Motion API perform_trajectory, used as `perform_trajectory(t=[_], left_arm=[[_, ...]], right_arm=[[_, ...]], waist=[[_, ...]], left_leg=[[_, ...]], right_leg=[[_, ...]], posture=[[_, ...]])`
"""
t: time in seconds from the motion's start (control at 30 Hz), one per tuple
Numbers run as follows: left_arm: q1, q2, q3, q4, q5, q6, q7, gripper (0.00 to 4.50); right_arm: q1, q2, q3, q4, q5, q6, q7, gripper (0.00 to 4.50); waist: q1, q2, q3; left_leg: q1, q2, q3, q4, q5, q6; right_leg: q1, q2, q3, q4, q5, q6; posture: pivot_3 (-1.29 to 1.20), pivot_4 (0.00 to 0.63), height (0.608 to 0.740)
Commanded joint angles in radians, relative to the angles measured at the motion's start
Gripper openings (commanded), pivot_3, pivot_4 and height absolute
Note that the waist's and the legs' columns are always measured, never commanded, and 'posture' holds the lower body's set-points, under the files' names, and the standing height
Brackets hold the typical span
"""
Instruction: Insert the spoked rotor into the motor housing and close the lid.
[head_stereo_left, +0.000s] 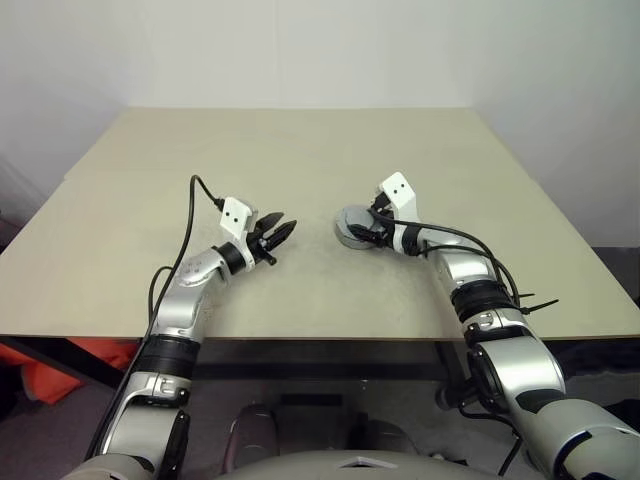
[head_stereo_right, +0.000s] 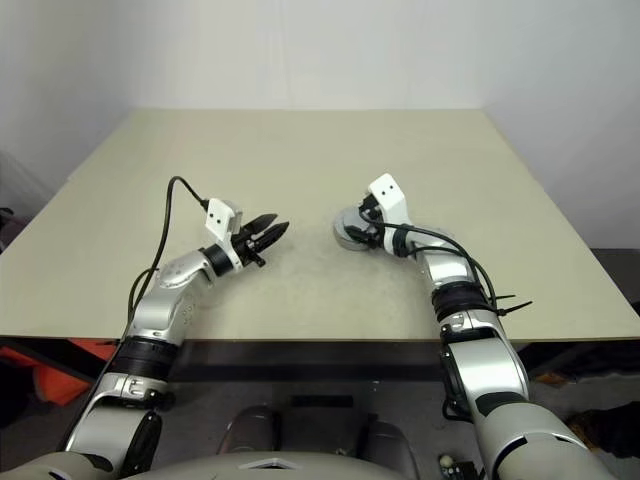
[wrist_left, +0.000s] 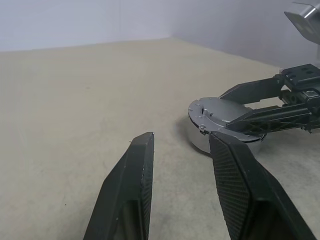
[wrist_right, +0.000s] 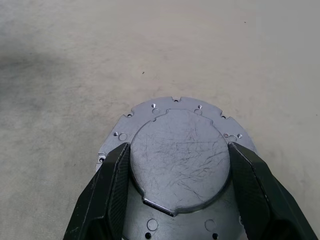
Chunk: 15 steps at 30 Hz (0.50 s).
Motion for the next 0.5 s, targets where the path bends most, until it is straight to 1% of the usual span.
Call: perform_trajectory(t=[0.03, 0.5], left_arm=[[-0.005, 0.007, 0.003, -0.043, 0.004, -0.007, 0.001, 1.81], [-0.005, 0.007, 0.0, -0.044, 0.005, -0.003, -0.003, 1.81]], right_arm=[[-0.042, -0.006, 0.001, -0.02, -0.001, -0.03, 0.006, 2.95], [-0.071, -0.012, -0.014, 0.017, 0.003, -0.024, 0.037, 2.95]], waist=[[0.0, 0.0, 0.0], [-0.001, 0.0, 0.0]], left_leg=[[0.0, 0.0, 0.0, 0.0, 0.0, 0.0], [0.0, 0.0, 0.0, 0.0, 0.0, 0.001]], right_leg=[[0.0, 0.0, 0.0, 0.0, 0.0, 0.0], [0.0, 0.0, 0.0, 0.0, 0.0, 0.0]], posture=[[0.0, 0.0, 0.74], [0.0, 0.0, 0.74]])
